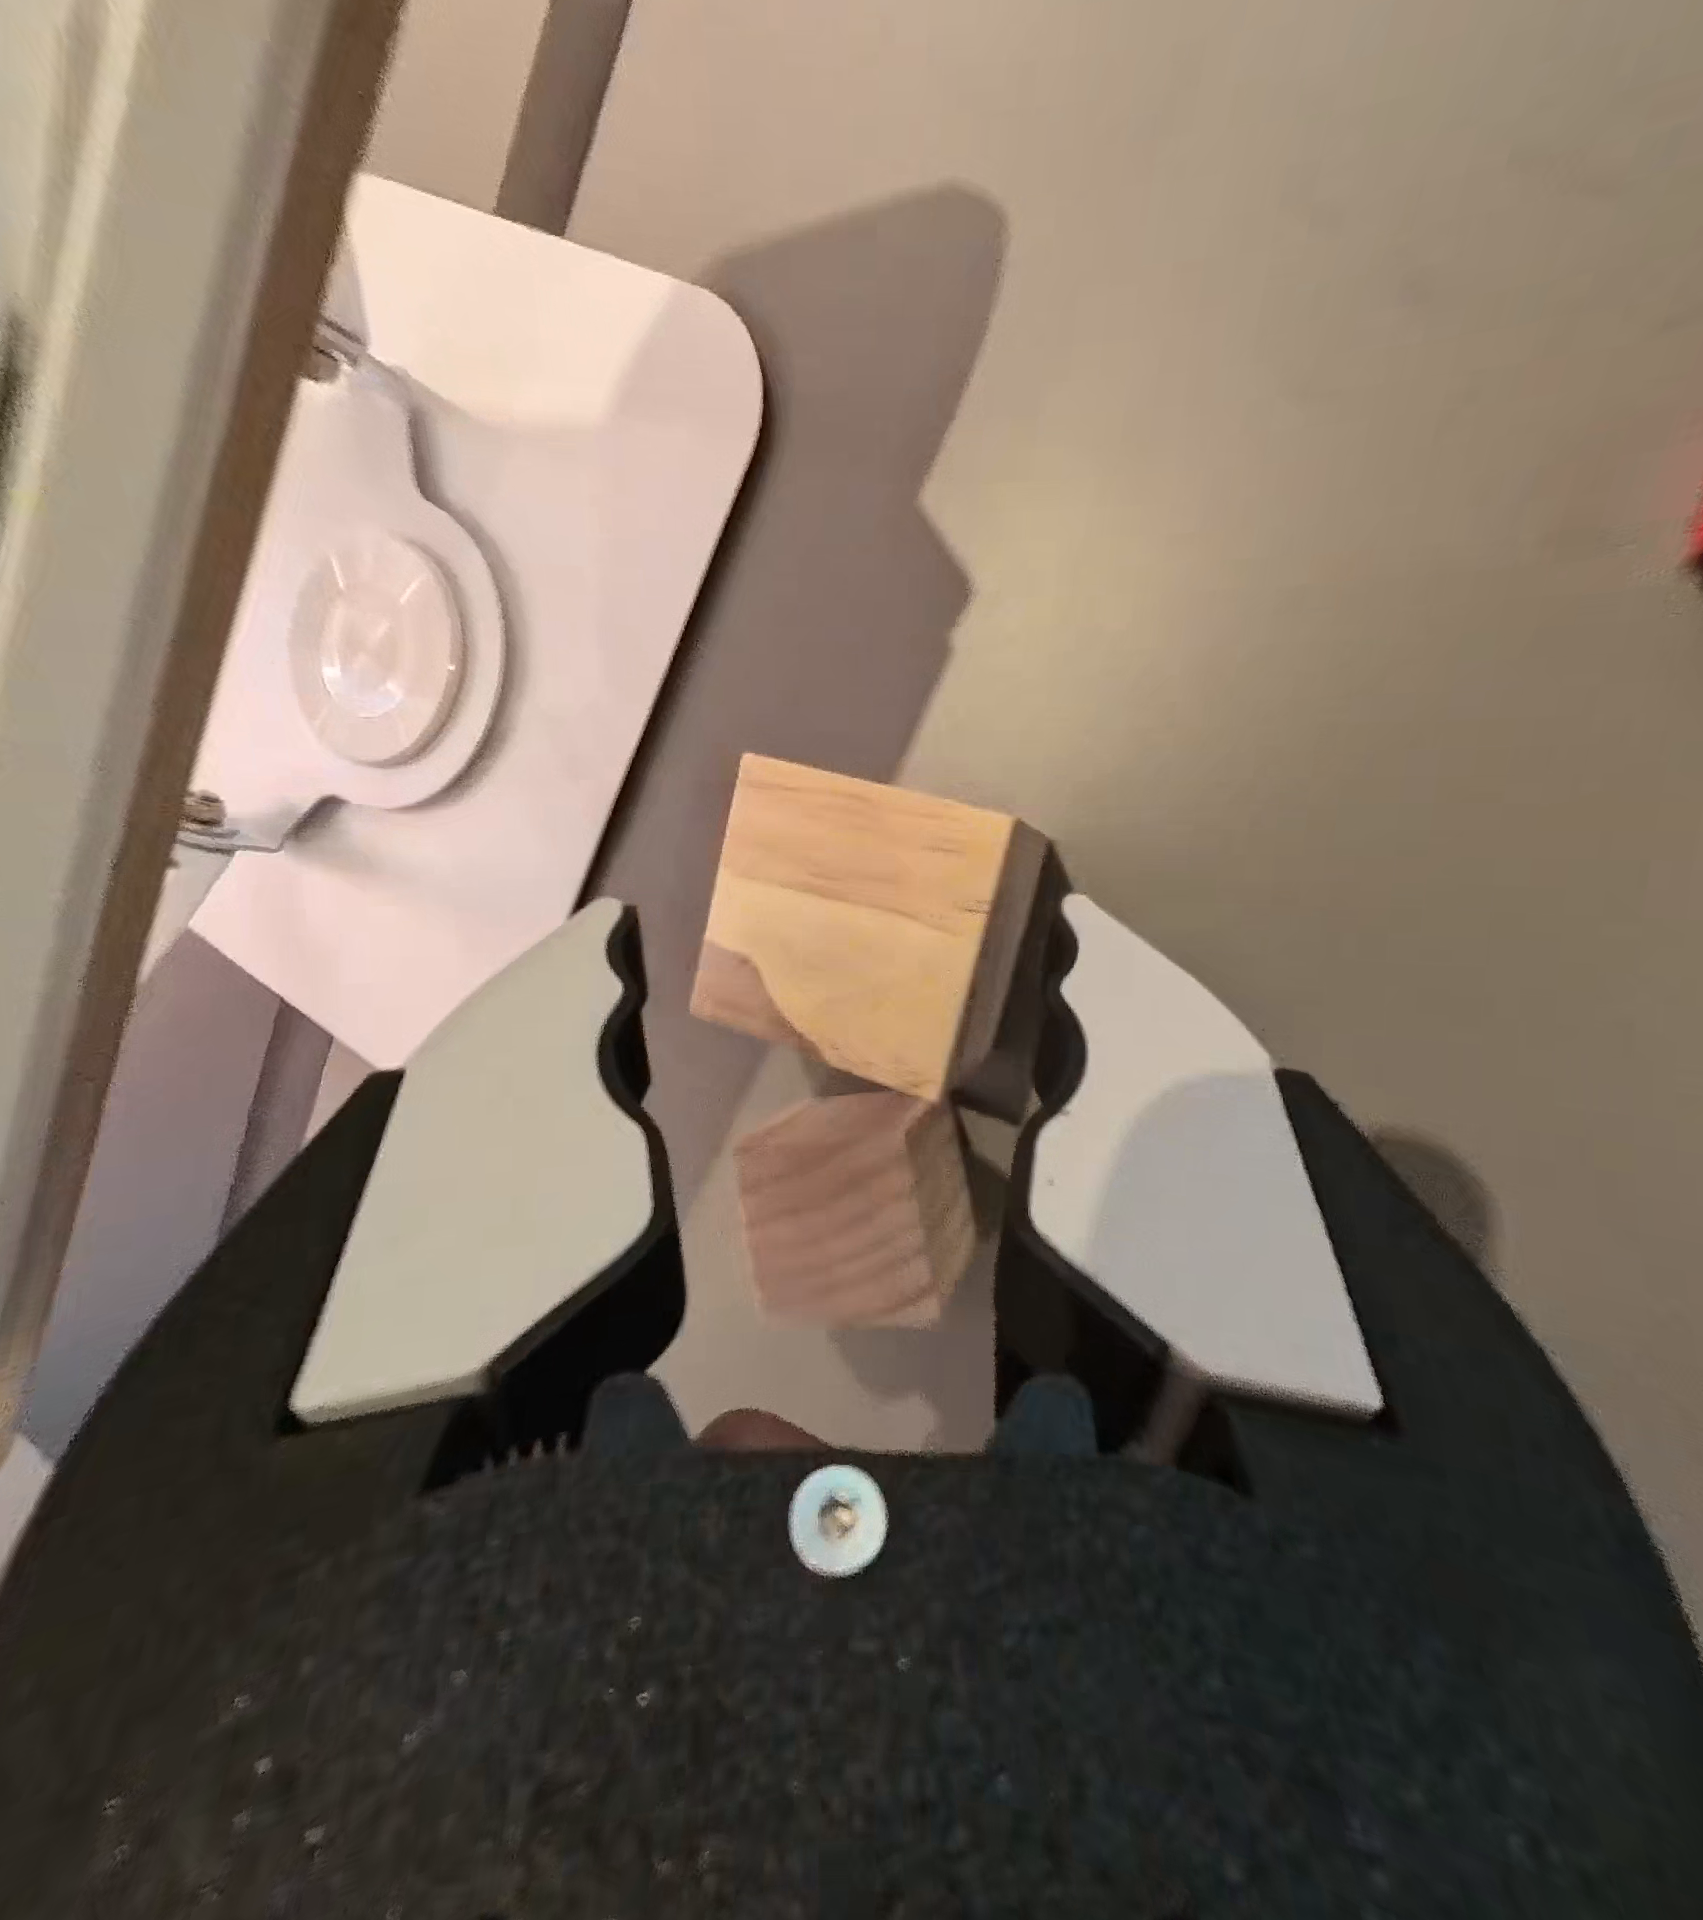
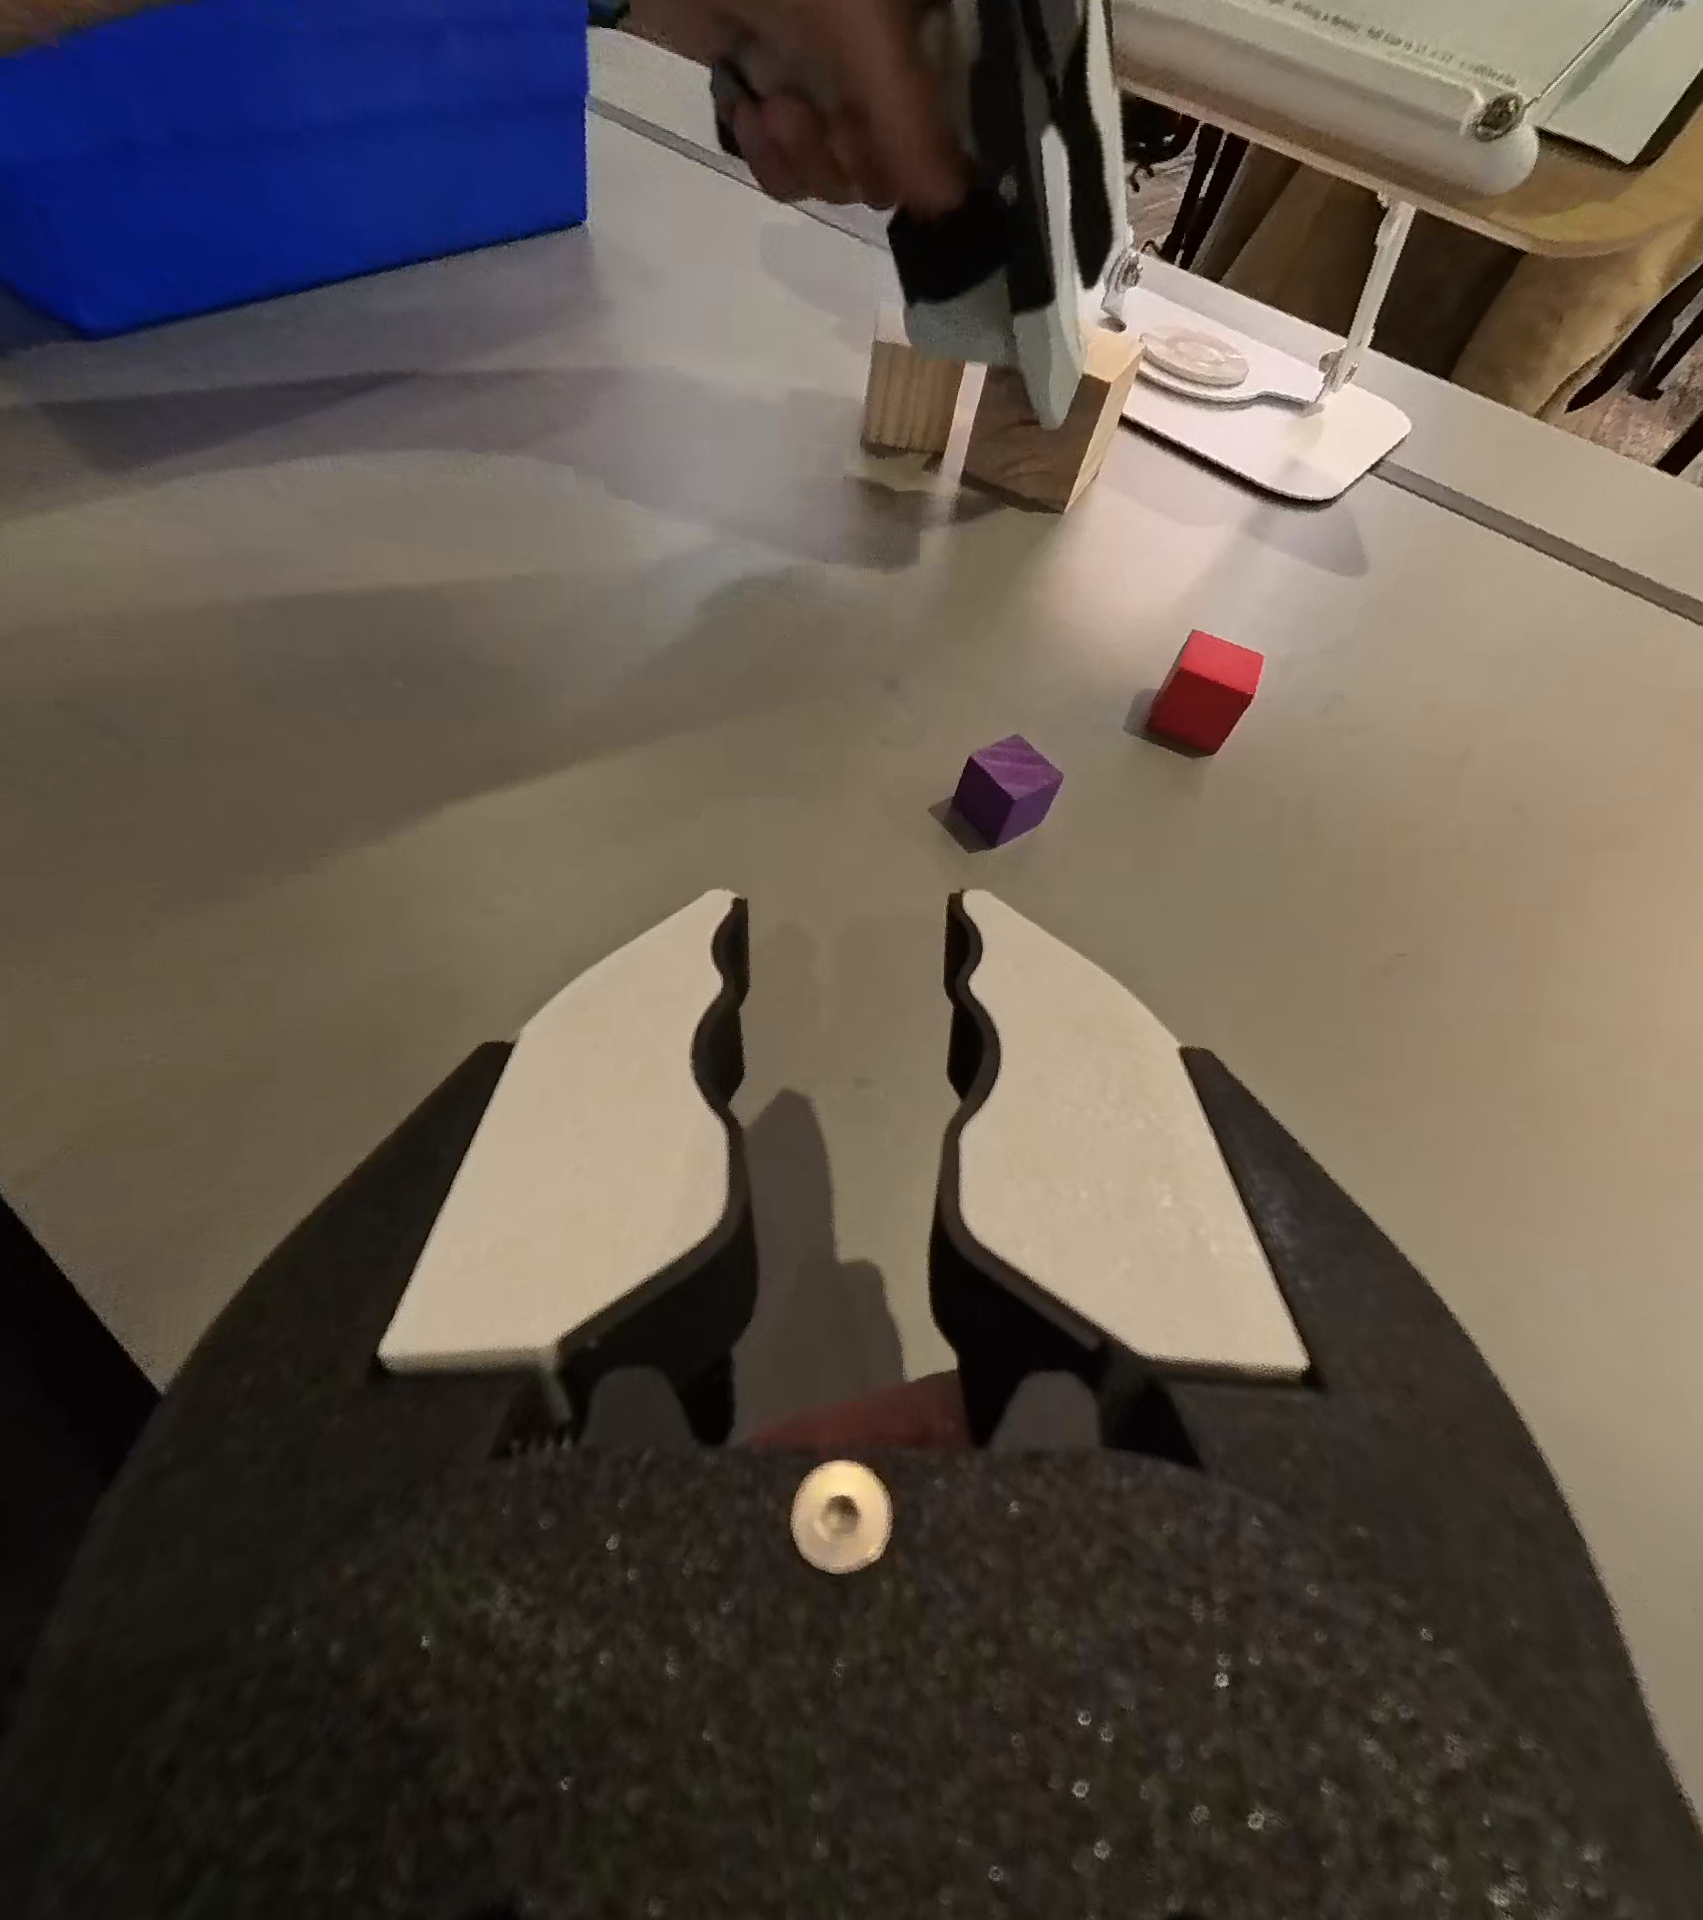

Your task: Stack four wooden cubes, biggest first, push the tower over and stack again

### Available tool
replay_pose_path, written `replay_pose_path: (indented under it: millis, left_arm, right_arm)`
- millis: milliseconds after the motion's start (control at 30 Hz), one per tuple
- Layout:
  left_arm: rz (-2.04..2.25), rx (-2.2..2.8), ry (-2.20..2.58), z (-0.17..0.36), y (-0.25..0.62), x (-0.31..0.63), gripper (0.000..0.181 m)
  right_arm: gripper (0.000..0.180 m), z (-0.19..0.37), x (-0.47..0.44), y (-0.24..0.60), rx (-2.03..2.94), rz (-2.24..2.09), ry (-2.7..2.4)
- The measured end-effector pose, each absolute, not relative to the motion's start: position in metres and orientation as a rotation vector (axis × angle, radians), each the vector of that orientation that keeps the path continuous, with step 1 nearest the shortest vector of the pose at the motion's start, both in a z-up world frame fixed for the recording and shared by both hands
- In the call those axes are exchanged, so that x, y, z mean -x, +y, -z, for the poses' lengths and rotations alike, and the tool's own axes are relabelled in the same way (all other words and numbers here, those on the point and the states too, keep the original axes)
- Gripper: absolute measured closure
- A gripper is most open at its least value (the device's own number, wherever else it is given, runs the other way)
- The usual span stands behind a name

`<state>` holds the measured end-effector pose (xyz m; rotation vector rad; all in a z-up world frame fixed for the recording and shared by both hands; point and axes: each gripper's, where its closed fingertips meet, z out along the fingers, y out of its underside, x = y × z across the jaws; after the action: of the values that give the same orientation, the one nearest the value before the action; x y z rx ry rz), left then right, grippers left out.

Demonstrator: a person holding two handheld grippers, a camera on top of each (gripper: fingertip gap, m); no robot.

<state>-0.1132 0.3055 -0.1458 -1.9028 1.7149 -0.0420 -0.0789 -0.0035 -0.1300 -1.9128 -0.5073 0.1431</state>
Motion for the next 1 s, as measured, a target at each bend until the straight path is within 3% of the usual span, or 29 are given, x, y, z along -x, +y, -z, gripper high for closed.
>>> replay_pose_path:
  millis: [133,300,433,800,833,900,1000]
  left_arm:
    - [-0.011,1.883,1.818,0.16,0.309,0.116,0.117]
    - [0.223,1.786,1.84,0.116,0.26,0.109,0.119]
    - [0.168,1.63,1.957,0.101,0.2,0.131,0.12]
    - [0.253,1.614,1.944,0.158,0.133,0.174,0.12]
    - [0.275,1.616,1.923,0.155,0.133,0.174,0.119]
    - [0.327,1.594,1.881,0.139,0.135,0.171,0.102]
    - [0.368,1.616,1.745,0.101,0.164,0.169,0.103]
  right_arm:
    - [0.145,0.13,0.08,-0.004,1.912,-0.15,-0.517]
    - [0.145,0.13,0.08,-0.004,1.916,-0.174,-0.508]
    - [0.146,0.13,0.08,-0.004,1.912,-0.172,-0.509]
    - [0.146,0.132,0.081,-0.005,1.919,-0.152,-0.524]
    - [0.146,0.132,0.081,-0.005,1.92,-0.151,-0.526]
    - [0.146,0.133,0.081,-0.005,1.924,-0.15,-0.53]
    - [0.146,0.133,0.082,-0.004,1.929,-0.152,-0.532]
